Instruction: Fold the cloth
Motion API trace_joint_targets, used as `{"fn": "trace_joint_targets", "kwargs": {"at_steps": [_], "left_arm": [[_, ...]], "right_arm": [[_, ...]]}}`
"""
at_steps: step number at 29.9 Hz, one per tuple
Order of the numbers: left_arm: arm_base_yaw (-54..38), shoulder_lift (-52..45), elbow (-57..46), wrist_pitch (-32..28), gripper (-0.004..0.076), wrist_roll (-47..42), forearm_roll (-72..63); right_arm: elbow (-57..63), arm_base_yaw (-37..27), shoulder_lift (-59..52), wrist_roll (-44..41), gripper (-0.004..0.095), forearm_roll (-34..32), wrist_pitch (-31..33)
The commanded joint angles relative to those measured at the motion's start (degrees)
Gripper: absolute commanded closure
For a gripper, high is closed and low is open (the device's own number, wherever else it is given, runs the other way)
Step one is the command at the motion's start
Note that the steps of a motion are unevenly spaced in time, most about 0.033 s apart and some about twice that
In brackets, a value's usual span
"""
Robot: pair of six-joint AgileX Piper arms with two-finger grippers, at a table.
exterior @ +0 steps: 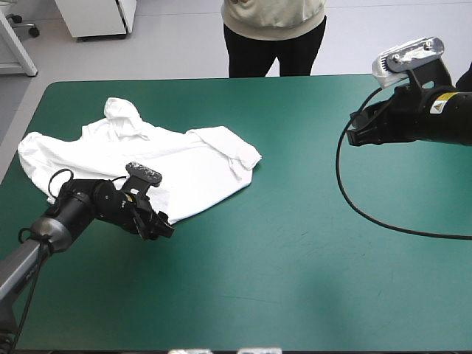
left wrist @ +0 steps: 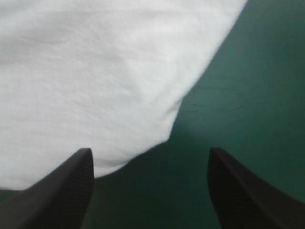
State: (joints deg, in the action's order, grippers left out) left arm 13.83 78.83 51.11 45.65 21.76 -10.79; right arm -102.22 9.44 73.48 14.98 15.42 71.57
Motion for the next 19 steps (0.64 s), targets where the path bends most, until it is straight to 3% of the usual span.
{"fn": "trace_joint_targets", "kwargs": {"at_steps": [1,7,9,11,16,19], "left_arm": [[0.38,1.99,1.20,-4.02,0.0230,-0.51,0.05],[0.38,6.61,1.20,-5.76,0.0233,-0.51,0.31],[0.38,7.42,1.20,-5.98,0.0268,-0.51,0.31],[0.38,7.86,1.20,-5.87,0.0362,-0.51,0.31],[0.38,7.90,1.20,-6.19,0.0731,-2.41,0.31],[0.38,7.90,1.20,-5.88,0.0733,-3.37,0.06]], "right_arm": [[-1.24,-0.39,-0.29,0.15,0.0485,1.47,-1.40],[-0.81,-0.39,1.43,0.27,0.0485,1.44,-1.63],[-0.81,-0.39,2.46,0.54,0.0485,1.44,-1.63],[-0.81,-0.39,3.77,0.77,0.0488,1.62,-1.63],[-0.81,0.17,8.63,3.38,0.0490,4.93,-1.98],[-0.81,1.71,12.58,5.70,0.0490,6.03,-3.61]]}}
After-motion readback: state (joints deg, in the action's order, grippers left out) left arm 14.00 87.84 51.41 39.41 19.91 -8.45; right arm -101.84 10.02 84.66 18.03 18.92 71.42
